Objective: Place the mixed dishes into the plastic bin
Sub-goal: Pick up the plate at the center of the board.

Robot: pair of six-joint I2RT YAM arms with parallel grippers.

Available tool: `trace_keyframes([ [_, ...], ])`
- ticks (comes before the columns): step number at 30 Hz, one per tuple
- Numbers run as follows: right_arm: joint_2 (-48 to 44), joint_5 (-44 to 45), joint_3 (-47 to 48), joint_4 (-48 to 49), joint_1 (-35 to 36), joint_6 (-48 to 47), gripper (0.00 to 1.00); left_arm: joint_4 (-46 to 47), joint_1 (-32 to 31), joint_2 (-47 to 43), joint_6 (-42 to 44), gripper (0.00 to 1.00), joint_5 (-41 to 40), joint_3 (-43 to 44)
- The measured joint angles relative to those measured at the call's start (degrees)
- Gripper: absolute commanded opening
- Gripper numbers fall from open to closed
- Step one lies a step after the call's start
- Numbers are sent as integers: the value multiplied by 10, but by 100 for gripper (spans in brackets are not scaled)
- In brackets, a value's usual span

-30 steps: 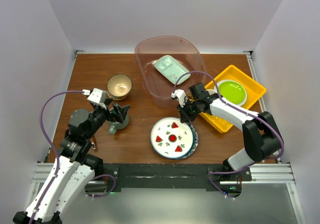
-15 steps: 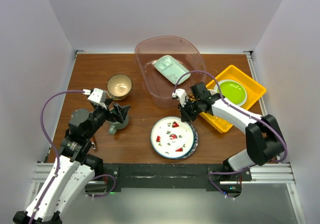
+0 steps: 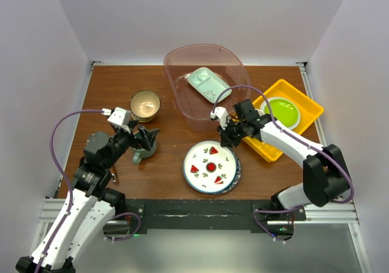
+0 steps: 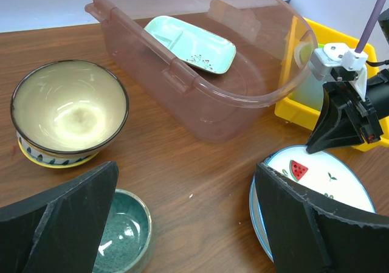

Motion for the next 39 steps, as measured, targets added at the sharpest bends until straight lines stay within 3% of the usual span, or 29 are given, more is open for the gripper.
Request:
trace_keyframes([
  [22,-35,-23,0,-4,-8,-18,0,3,0,39,-3,100,58,0],
  [39,-50,-24,0,-7,-8,-24,0,26,0,96,-68,100,170,-12],
])
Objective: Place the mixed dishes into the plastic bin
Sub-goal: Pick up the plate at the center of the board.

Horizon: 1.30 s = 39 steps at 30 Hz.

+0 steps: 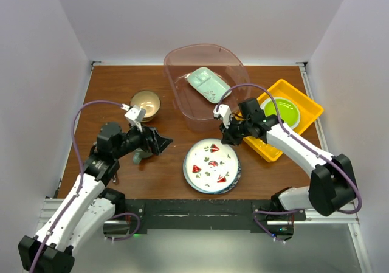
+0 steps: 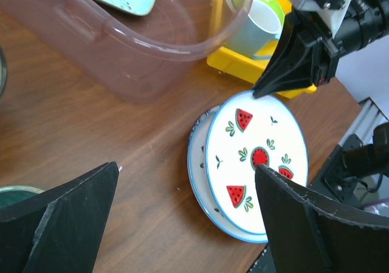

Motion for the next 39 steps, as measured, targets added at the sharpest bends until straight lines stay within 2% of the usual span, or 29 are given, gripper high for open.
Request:
trace_keyframes([
  [6,-11,-6,0,-1,0,-7,0,0,-26,28,-12,100,13,0],
  [12,-16,-13,0,-1,0,-14,0,-5,-106,61,-14,100,-19,0],
  [15,-16,-14,0,-1,0,-16,0,-10,-128,76,-13,100,-34,0],
  [39,-42,-31,0,-4,0,-27,0,-5,-170,143,-10,100,-63,2],
])
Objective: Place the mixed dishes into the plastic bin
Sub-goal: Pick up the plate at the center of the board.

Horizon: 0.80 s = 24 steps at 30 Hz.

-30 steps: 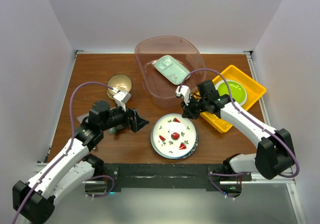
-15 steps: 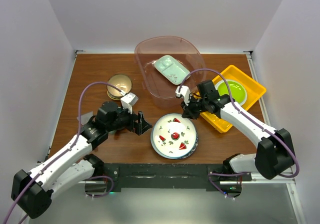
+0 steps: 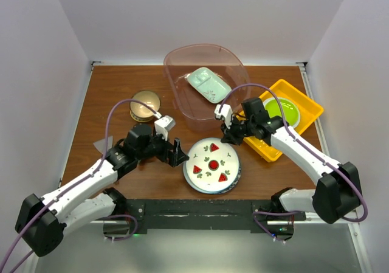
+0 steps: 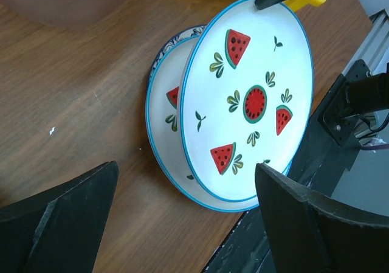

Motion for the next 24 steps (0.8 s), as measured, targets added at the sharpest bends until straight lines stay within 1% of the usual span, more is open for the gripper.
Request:
trace_keyframes([
  [3,0,-2,0,0,0,-2,0,8,-12,23,0,100,-4,7],
  [6,-1,-5,0,0,0,-4,0,21,-29,51,0,96,-13,19],
  [12,-13,-18,-1,0,0,-8,0,40,-69,111,0,82,-42,45],
  [13,-17,-21,-1,0,0,-9,0,44,-73,118,0,77,-45,46],
  [15,-24,-27,-2,0,0,-10,0,51,-81,134,-1,74,-47,49],
  [16,-28,-29,-4,0,0,-11,0,56,-84,141,0,70,-47,49],
  [18,-38,-31,-6,0,0,-13,0,64,-88,153,-2,65,-46,49],
  [19,-42,-32,-7,0,0,-14,0,70,-90,160,-4,59,-45,49],
  [21,-47,-36,-7,0,0,-15,0,80,-92,168,-6,52,-41,49],
  [22,-49,-40,-8,1,0,-16,0,84,-93,171,-7,44,-39,49],
  [24,-51,-43,-8,2,0,-17,0,92,-94,174,-12,34,-32,49],
])
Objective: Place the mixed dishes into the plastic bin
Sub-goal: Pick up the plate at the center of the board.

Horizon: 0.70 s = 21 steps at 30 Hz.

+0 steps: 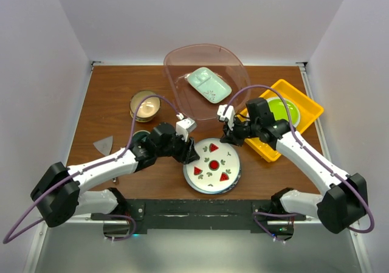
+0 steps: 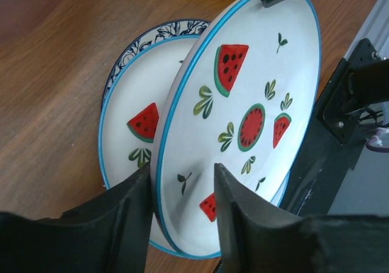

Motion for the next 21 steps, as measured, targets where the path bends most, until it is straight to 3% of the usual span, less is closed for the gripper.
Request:
trace_keyframes([
  [1,-1,0,0,0,0,0,0,2,0,1,1,20,1,0],
  [3,-2,0,0,-1,-2,-3,0,1,1,2,-2,3,-3,0],
  [4,-2,2,0,-2,-3,-5,0,1,3,2,-9,0,5,0],
  [15,-5,-6,-1,-2,-9,-17,0,-6,0,-20,-38,0,-5,0],
  [21,-8,-28,-1,3,-6,-16,25,-25,-2,-63,-54,0,-17,-13],
])
